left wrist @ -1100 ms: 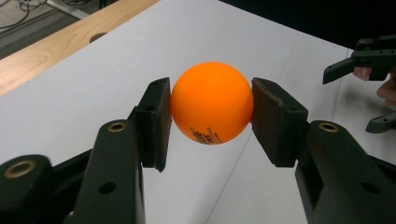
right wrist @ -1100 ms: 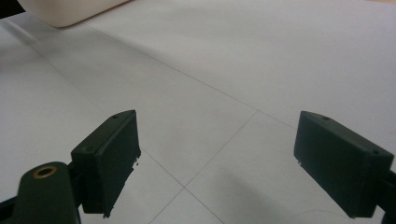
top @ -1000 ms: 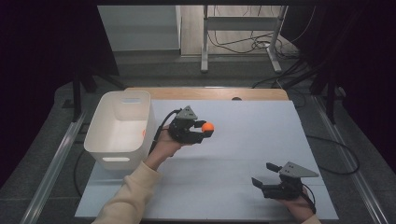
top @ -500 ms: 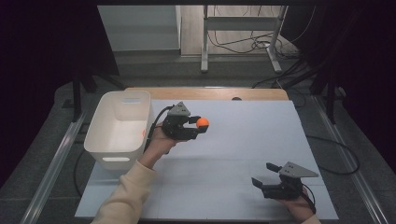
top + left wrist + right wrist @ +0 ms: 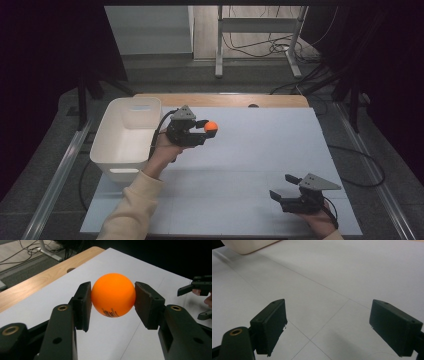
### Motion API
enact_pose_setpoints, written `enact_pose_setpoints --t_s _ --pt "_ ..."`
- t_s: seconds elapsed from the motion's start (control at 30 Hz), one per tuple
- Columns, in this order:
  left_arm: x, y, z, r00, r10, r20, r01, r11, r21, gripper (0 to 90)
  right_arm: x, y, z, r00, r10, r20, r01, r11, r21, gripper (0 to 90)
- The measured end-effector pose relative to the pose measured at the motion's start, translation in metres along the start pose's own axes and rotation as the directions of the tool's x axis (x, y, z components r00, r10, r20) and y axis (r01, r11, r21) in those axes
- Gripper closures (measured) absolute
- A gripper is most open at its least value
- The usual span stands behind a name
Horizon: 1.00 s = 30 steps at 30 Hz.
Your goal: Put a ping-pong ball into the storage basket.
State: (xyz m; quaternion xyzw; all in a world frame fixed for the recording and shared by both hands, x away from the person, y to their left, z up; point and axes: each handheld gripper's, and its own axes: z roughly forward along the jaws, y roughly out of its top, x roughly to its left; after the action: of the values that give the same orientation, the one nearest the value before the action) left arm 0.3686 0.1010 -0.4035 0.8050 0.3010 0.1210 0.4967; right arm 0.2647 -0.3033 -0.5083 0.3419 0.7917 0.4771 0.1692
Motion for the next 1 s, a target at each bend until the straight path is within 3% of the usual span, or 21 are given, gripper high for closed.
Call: enact_pose_setpoints --t_s 1.0 --pt "0.023 -0.002 -0.027 0.9963 -0.058 -0.063 0.055 0.9973 -0.049 49.8 0.0 0.0 0.0 1.0 0.001 -0.004 -0.001 1.0 0.001 14.9"
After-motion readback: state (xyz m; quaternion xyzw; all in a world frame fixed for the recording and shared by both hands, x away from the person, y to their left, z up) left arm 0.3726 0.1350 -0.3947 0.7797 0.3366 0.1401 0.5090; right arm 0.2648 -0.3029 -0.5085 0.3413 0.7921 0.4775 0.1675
